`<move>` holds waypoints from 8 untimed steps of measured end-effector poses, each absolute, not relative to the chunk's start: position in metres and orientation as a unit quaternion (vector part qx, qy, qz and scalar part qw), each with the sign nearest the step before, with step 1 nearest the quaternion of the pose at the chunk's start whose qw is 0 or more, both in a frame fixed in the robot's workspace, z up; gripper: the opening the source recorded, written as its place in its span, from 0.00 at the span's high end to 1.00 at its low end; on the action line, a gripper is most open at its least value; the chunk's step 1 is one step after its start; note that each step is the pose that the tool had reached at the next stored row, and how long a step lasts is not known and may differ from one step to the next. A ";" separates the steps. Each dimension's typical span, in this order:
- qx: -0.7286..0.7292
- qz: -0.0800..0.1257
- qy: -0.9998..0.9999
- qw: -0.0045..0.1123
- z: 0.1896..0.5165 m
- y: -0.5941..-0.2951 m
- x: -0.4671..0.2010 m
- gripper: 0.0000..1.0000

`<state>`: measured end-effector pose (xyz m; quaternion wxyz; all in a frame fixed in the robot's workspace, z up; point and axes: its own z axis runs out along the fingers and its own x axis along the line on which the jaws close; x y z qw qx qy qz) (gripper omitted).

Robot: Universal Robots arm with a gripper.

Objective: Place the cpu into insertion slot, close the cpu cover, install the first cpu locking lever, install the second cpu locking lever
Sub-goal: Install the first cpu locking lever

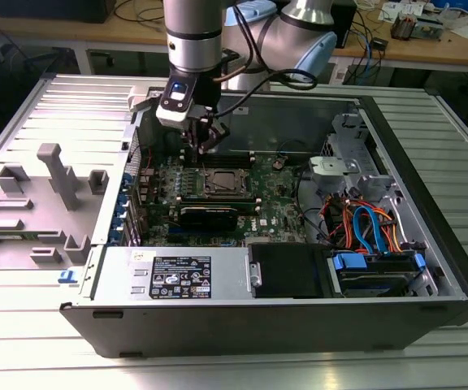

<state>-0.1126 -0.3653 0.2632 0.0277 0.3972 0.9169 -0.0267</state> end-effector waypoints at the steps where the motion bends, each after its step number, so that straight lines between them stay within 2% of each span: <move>1: 0.389 -0.026 0.921 0.028 0.263 -0.365 -0.113 0.89; 8: 0.347 -0.025 0.937 0.029 0.263 -0.365 -0.113 0.89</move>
